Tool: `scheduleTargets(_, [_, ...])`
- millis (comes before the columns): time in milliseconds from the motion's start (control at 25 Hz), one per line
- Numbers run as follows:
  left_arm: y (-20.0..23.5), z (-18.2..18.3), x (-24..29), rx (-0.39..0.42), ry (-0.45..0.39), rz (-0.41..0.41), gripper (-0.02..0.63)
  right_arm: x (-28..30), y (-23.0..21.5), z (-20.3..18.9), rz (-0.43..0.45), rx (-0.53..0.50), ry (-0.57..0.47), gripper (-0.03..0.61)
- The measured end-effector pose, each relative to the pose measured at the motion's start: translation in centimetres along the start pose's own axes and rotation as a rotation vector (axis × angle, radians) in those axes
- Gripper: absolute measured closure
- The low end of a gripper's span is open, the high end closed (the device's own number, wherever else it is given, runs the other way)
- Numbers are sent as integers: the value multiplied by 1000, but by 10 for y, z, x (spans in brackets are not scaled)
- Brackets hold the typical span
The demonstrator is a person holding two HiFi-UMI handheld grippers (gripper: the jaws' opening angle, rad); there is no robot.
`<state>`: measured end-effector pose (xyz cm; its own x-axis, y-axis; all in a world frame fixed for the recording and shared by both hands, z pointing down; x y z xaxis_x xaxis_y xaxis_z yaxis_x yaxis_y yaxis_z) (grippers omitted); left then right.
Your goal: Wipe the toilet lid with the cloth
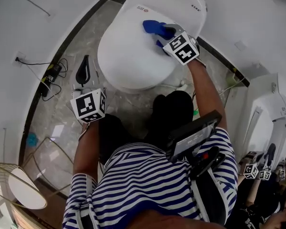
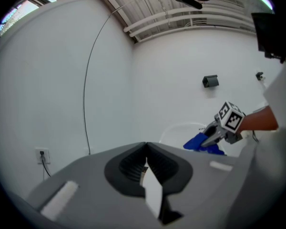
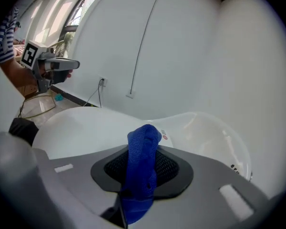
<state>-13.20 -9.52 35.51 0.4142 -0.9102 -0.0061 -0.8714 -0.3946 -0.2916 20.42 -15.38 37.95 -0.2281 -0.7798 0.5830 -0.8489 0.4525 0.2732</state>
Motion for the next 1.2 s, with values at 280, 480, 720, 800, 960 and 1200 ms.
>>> scheduleTargets(280, [-1,-4,7,3,11,1,612,4,-60,-2,-96,16,24,465])
scheduleTargets(480, [-4,-6,10,5,21,2,612,9,-89,-12,-139,21,44,465])
scheduleTargets(720, [-6,-8,12,13,26,6,612,22,-104,-31,-171,10,94,465])
scheduleTargets(800, [-6,-9,13,16,27,5,612,29,-103,-40,-154,29,113,465])
scheduleTargets(960, [-8,-9,14,20,27,6,612,38,-103,-52,-116,76,133,465])
scheduleTargets(1200, [-9,-8,16,18,26,3,612,35,-97,-51,-89,90,133,465])
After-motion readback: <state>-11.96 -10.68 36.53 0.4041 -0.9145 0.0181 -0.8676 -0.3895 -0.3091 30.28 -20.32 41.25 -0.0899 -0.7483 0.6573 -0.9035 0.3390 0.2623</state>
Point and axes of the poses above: the fingertips, and each gripper's own axes: x forward along the fingers, y to its left, z out of its top, the point moved 9 cm from there along -x, backward along the fingers, and after that the axes turned 13 degrees about x, right-handed, at the moved point
